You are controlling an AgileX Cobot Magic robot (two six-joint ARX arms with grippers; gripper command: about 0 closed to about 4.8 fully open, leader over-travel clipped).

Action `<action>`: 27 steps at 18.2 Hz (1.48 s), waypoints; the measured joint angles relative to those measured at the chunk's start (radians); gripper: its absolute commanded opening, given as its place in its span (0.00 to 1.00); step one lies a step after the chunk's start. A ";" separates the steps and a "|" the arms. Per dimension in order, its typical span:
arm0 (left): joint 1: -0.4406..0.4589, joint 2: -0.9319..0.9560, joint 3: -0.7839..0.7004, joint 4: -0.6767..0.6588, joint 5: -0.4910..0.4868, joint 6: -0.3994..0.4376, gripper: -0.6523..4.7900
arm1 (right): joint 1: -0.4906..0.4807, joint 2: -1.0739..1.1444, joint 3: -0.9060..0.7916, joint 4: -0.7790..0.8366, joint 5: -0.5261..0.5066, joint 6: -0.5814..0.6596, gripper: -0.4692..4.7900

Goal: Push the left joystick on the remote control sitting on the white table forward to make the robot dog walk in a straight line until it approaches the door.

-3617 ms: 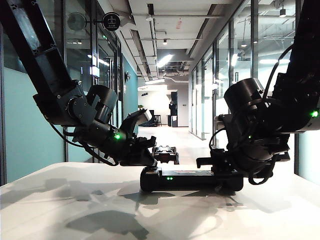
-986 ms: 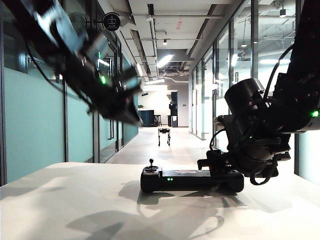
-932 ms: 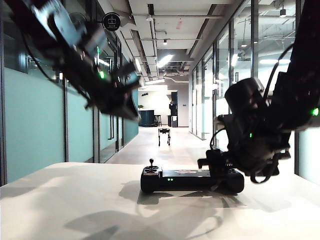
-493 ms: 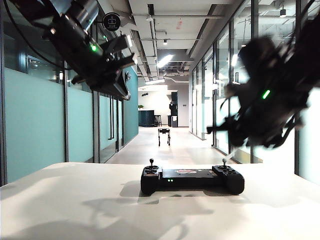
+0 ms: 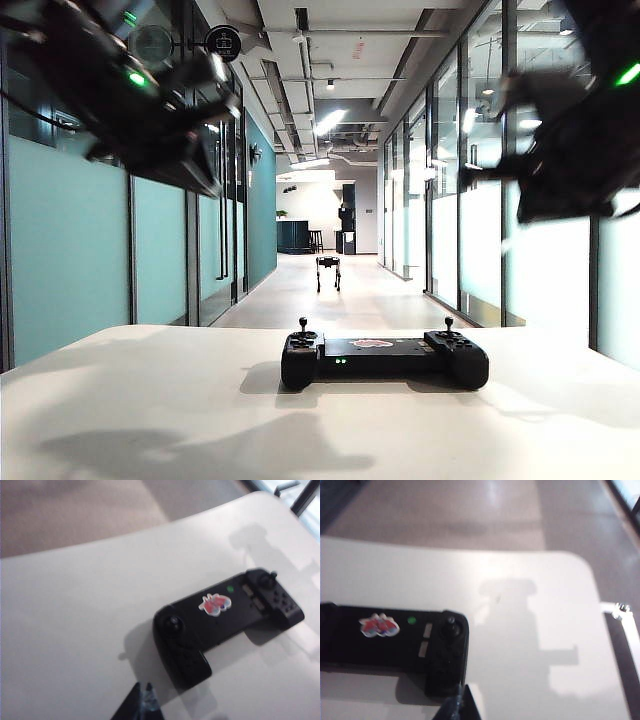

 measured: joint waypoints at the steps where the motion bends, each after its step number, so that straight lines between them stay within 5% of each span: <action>1: 0.000 -0.052 -0.053 0.023 -0.018 -0.003 0.11 | 0.000 -0.046 -0.023 0.001 -0.006 -0.009 0.08; 15: -0.007 -0.682 -0.668 0.248 -0.160 -0.025 0.11 | 0.000 -0.581 -0.208 -0.195 -0.184 -0.112 0.08; 27: -0.007 -1.120 -0.922 0.240 -0.159 0.021 0.11 | -0.002 -1.070 -0.405 -0.442 -0.266 -0.119 0.08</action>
